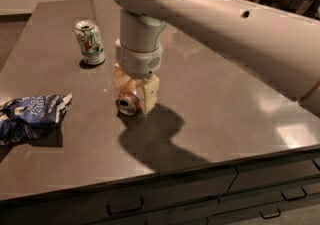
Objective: Place orange can upright
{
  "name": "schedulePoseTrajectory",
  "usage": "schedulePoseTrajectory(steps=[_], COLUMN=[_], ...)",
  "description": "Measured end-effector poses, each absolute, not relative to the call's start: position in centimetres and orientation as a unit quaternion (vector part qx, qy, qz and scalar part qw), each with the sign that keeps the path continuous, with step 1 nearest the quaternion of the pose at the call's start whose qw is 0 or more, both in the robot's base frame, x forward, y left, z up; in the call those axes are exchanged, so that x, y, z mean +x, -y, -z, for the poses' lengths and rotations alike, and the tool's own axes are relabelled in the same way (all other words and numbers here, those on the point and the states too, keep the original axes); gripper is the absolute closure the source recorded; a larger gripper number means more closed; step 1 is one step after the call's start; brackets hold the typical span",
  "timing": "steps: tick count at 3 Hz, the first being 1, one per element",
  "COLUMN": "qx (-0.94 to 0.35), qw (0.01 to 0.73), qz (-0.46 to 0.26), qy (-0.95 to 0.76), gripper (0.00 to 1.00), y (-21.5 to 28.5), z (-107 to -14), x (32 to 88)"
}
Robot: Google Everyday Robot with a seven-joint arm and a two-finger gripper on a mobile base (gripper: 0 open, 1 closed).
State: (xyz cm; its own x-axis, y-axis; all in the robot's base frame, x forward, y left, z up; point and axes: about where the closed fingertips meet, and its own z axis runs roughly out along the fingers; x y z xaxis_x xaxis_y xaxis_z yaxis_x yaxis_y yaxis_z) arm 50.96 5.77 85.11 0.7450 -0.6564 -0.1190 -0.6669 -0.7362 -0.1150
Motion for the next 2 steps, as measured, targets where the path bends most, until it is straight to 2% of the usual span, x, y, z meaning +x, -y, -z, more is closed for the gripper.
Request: schedulePoseTrajectory(steps=[2], qx=[-0.906], qw=[0.115], qz=[-0.066], qy=[-0.402], gripper=[0.84], y=[-5.4], z=[-87.0], x=[51.3])
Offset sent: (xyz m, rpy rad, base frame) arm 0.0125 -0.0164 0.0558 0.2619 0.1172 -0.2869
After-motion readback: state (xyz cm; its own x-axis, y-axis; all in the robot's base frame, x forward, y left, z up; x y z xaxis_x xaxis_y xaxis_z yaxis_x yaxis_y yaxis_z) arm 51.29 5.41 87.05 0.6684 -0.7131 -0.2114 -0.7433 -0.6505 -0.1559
